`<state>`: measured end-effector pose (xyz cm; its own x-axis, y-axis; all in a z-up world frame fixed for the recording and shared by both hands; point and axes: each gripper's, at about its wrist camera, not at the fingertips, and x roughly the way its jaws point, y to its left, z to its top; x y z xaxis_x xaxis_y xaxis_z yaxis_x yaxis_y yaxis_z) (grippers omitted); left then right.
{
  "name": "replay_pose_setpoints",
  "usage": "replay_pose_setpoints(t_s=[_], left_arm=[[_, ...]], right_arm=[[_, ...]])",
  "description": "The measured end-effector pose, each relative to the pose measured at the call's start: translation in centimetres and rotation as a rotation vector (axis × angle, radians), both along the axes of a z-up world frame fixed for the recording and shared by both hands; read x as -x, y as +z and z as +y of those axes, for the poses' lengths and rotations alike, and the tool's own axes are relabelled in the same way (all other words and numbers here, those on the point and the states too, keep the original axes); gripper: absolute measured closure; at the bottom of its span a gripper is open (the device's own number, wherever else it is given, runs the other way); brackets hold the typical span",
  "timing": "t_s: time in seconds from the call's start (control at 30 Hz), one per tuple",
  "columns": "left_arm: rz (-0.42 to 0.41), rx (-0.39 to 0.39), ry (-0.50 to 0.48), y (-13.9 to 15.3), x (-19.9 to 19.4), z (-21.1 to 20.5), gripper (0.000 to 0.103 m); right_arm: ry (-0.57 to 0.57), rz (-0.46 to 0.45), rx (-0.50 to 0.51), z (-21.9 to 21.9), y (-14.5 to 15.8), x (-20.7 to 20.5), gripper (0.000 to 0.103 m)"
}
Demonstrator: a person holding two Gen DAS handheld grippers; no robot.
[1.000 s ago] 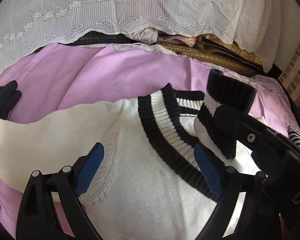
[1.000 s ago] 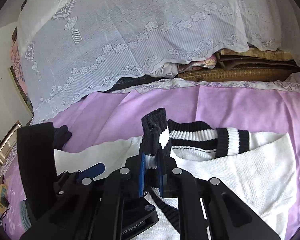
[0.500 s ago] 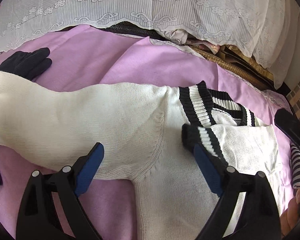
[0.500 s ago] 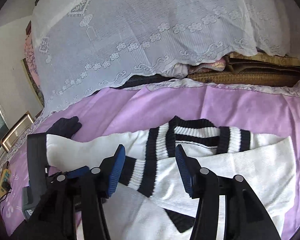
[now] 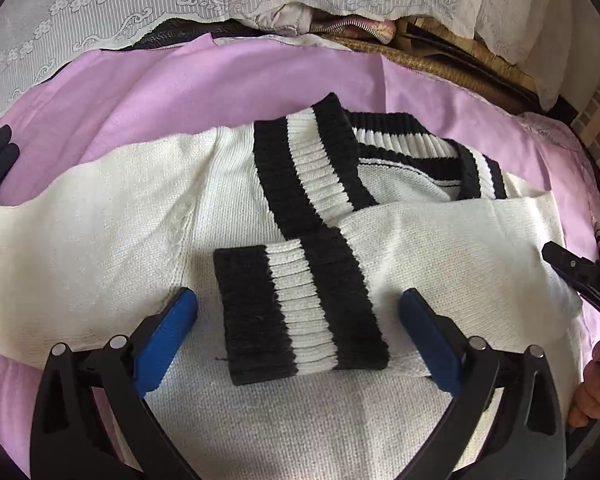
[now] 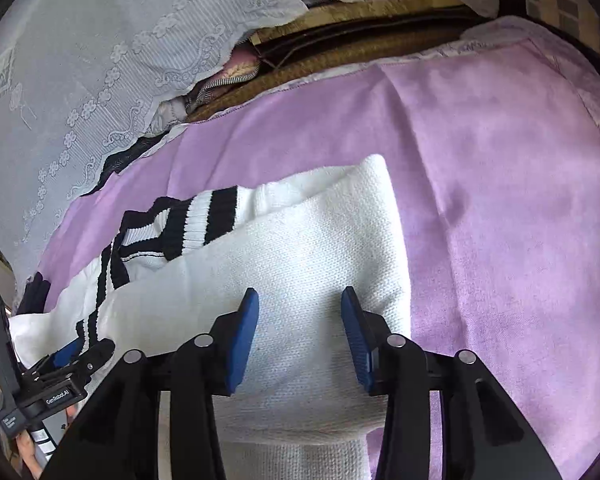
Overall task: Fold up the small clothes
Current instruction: 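Carry the held sleeve across the sweater chest and release it, then move the right tool to the other sleeve cuff and grasp it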
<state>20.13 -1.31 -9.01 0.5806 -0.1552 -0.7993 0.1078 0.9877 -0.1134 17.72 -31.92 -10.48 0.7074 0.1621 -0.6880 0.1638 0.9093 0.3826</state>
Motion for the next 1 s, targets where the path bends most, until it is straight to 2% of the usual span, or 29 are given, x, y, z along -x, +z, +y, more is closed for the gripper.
replay_pose_setpoints(t_s=[0.07,0.2,0.27,0.3,0.33,0.47,0.57,0.67,0.7,0.77,0.83,1.0], left_arm=[[-0.015,-0.001,0.023,0.4,0.6,0.5,0.005],[-0.072,0.011,0.027,1.5,3.1,1.5,0.005],[-0.042,-0.030,0.033,0.8,3.0,1.7,0.005],[-0.013,-0.026,0.028,0.3,2.6,2.0,0.004],[-0.010,0.000,0.034,0.4,2.7,2.4,0.004],[-0.056,0.026,0.053,2.7,5.5,4.8,0.005],[-0.133,-0.057,0.116,4.5,9.1,9.1,0.005],[-0.205,-0.200,0.251,5.5,12.6,15.0,0.005],[-0.209,-0.241,0.294,5.5,13.3,16.8,0.005],[-0.176,-0.271,0.340,5.4,14.0,20.3,0.005],[-0.153,-0.216,0.375,5.7,14.6,23.6,0.005],[-0.111,0.070,0.452,5.1,15.8,31.0,0.005]], right_arm=[[-0.021,-0.022,-0.015,-0.2,0.5,0.8,0.064],[0.011,-0.074,0.055,1.4,2.0,1.8,0.061],[0.033,-0.020,0.094,2.5,1.4,1.1,0.054],[0.046,0.020,0.116,2.9,0.5,0.6,0.052],[0.048,0.018,0.143,3.1,0.2,0.7,0.052],[0.028,-0.075,0.168,3.4,2.0,2.2,0.053],[0.068,-0.132,0.164,4.8,3.4,3.2,0.053],[0.136,-0.172,0.152,7.3,4.8,4.4,0.053],[0.159,-0.178,0.143,8.3,5.1,4.8,0.053],[0.221,-0.184,0.094,10.5,5.9,5.5,0.052],[0.312,-0.177,0.045,13.6,6.4,6.1,0.052],[0.579,-0.120,-0.060,24.9,5.9,6.6,0.052]])
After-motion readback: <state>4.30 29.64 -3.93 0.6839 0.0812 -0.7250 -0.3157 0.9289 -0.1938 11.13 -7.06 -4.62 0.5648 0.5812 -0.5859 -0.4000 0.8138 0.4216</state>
